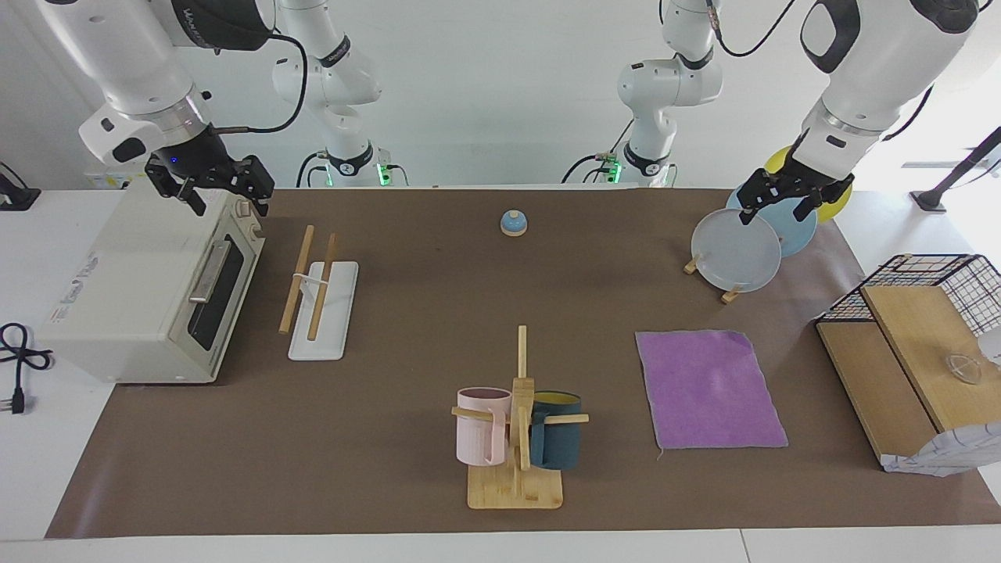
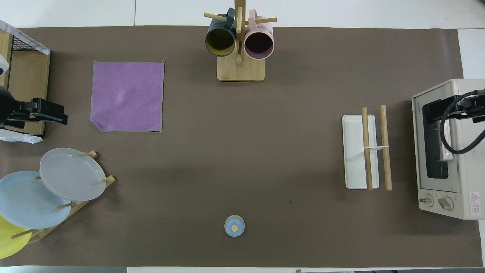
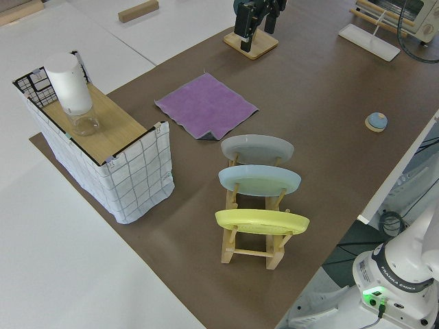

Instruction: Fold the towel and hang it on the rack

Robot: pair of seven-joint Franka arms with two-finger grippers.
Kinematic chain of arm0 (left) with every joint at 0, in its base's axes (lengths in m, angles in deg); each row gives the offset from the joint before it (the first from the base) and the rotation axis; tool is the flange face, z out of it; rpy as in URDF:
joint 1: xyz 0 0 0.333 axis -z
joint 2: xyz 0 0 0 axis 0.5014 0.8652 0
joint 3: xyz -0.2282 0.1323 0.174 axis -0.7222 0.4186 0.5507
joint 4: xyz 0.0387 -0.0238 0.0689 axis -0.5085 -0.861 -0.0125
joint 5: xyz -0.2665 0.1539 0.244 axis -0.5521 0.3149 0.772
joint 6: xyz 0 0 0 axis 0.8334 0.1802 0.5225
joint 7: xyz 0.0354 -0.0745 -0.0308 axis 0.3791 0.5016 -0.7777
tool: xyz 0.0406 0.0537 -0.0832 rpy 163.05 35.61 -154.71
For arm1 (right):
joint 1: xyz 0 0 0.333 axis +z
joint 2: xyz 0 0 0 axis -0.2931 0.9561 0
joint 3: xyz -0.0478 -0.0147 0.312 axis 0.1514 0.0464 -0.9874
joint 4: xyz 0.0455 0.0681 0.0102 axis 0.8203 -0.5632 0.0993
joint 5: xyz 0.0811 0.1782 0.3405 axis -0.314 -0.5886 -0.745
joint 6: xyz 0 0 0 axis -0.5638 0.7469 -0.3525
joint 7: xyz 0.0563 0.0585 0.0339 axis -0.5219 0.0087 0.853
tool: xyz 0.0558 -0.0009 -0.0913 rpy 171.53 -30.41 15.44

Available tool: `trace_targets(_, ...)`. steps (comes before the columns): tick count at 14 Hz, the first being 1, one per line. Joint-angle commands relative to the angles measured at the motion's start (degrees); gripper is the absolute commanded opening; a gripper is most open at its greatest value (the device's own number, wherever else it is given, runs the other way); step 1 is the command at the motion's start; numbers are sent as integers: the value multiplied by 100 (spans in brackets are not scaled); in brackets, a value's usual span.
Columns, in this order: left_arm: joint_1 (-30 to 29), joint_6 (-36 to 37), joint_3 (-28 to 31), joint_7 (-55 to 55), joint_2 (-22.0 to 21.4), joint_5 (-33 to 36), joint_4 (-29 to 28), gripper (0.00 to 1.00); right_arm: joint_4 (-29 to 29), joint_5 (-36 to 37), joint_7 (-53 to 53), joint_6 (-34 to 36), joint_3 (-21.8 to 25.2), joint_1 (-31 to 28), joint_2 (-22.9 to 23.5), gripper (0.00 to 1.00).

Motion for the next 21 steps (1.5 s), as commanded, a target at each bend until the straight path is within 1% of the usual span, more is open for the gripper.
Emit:
trace_targets(1, 46, 42, 14, 66, -90, 93, -116, 100, -139, 9, 132, -12, 18, -7, -109, 100)
trace_targets(8, 28, 112, 23, 22, -134, 93, -152, 100, -139, 9, 132, -12, 18, -7, -109, 100)
trace_targets(10, -33, 16, 23, -5, -143, 93, -248, 100, -139, 9, 132, -12, 18, -7, -109, 100)
trace_targets(11, -59, -132, 40, -5, -222, 84, -388, 100, -139, 9, 132, -12, 18, -7, -109, 100)
trace_targets(13, -261, -685, 40, 13, -336, 84, -897, 100, -139, 9, 132, -12, 26, -7, -109, 100)
trace_targets(15, -270, -1334, 49, 4, -267, 49, -1415, 100, -139, 17, 132, -12, 18, -7, -109, 100)
trace_targets(16, -314, -1695, 49, 4, -171, 40, -1670, 100, -139, 9, 132, -12, 18, -7, -109, 100)
trace_targets(17, -393, -1977, 49, 4, 48, 40, -1812, 100, -139, 9, 132, -12, 18, -7, -109, 100)
trace_targets(19, -446, -2548, 49, 4, 583, 40, -1927, 100, -139, 9, 132, -12, 18, -7, -109, 100)
trace_targets(20, -568, -2838, 40, -4, 856, 40, -1980, 100, -139, 9, 132, -12, 18, -7, -109, 100)
trace_targets(21, -595, -3189, 40, -39, 1041, 31, -2120, 100, -139, 9, 132, -12, 18, -7, -109, 100)
